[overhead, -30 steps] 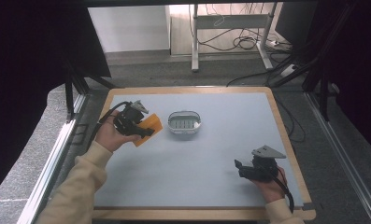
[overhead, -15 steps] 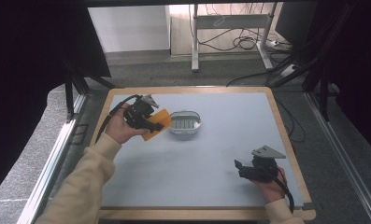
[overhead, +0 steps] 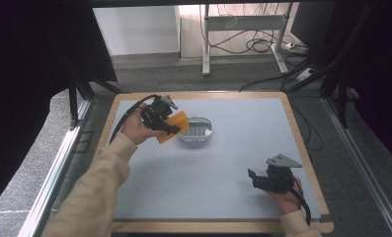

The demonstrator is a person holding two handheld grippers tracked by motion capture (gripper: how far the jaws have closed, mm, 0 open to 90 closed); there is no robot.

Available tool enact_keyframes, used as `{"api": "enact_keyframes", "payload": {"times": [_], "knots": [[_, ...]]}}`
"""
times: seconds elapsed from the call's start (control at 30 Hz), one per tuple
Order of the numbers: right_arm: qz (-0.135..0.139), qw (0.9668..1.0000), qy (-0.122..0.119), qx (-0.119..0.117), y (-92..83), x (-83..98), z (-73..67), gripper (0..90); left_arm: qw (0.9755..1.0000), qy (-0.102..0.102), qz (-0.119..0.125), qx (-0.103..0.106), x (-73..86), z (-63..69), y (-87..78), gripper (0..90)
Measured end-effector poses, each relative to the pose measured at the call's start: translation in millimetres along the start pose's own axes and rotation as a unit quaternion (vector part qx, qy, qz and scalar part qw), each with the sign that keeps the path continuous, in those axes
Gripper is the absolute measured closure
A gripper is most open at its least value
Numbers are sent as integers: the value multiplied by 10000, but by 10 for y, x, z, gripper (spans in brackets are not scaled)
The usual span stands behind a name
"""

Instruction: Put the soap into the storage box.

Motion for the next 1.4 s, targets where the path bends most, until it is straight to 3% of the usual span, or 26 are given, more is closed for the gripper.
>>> {"api": "enact_keyframes", "payload": {"times": [0.43, 0.67, 0.93, 1.4], "knots": [[-10, 10000, 20, -2, 3, 8, 9, 166, 9998, 190, -45, 67, -163, -11, 147, 621], [12, 10000, 29, 15, -5, 4, 22, 166, 9992, 337, -62, 220, -228, -19, 241, 621], [31, 10000, 21, 34, -9, -2, 23, 166, 9978, 483, -101, 433, -268, -58, 394, 621], [27, 10000, 18, 76, -17, 1, 42, 166, 9966, 570, -240, 536, -314, -178, 708, 621]]}}
Point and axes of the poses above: each handheld gripper's, and its own axes: y roughly forward along the jaws, x roughly out of its underside, z roughly to its right, the point moved 9 cm from there along y, roughly forward along the jaws, and after that the axes turned 10 degrees about z, right-handed, at the moved point
